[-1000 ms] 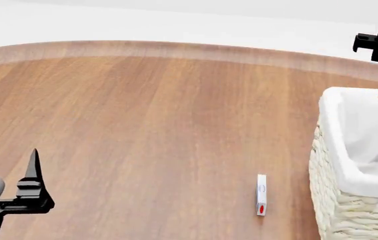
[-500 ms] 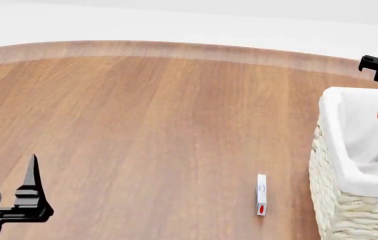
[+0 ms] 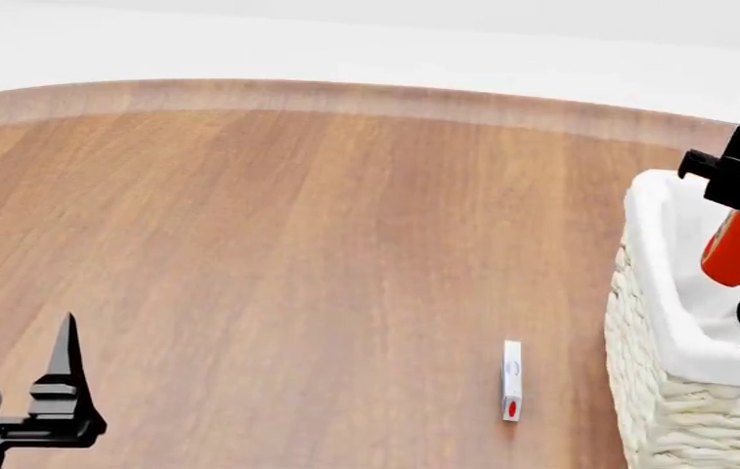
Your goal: Pick up the ketchup, and put it in the basket.
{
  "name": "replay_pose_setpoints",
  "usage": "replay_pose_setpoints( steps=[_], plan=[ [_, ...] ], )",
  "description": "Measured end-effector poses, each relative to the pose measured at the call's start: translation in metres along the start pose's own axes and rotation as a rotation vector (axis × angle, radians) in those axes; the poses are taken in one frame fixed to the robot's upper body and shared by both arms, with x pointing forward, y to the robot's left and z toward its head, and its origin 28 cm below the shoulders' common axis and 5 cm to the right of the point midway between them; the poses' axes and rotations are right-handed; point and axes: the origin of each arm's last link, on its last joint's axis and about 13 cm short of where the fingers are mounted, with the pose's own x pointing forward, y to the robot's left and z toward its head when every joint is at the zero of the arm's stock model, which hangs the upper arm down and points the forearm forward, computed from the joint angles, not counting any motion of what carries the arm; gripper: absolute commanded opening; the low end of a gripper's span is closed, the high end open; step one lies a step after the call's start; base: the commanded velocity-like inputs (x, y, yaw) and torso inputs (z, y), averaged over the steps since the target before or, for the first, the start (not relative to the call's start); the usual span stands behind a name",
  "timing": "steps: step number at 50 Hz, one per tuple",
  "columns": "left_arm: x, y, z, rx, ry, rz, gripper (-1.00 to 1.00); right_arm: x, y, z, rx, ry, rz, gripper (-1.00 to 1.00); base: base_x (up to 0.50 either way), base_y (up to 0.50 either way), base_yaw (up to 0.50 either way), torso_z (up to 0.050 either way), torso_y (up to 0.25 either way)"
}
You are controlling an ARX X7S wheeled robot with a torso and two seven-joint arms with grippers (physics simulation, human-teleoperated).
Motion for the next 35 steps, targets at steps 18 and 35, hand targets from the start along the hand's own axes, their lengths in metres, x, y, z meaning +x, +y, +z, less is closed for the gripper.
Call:
replay_pose_setpoints(
  steps=[18, 35],
  plan=[
    [-0.002, 0.000, -0.002, -0.011, 0.005, -0.002, 1.00, 0.007, -0.008, -0.016, 0.002, -0.010, -0.048, -1.00, 0.00, 0.00, 0.00, 0.000, 0.000],
    [-0.003, 0.001, -0.004, -0.018, 0.012, -0.001, 1.00, 0.005, -0.010, -0.029, -0.026, 0.032, -0.073, -1.00, 0.00, 0.00, 0.00, 0.000, 0.001]
  ],
)
